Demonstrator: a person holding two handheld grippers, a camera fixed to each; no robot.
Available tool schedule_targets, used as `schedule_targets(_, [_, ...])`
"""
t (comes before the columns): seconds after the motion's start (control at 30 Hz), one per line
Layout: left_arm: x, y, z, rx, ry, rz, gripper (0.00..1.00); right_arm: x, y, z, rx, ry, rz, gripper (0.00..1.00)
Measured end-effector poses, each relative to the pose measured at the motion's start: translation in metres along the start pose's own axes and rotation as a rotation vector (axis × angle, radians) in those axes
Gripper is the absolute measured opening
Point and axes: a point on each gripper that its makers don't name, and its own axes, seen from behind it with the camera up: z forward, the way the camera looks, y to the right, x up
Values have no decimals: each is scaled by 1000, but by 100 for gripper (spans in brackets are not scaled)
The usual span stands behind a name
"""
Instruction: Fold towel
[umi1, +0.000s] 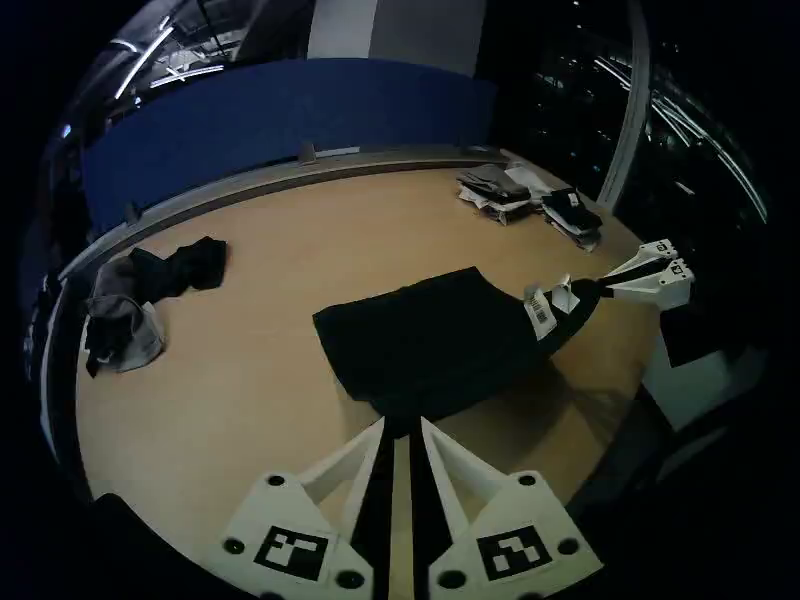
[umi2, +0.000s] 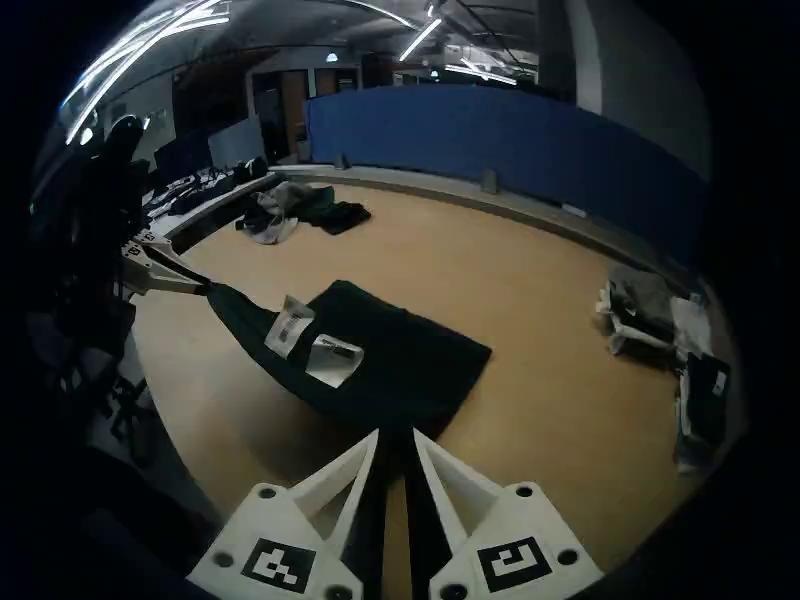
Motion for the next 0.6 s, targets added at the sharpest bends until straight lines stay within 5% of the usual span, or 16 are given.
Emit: schedule_targets(0.6, [1,3,0,9,-22,-36,9,4,4,0,0,-10,-5,10])
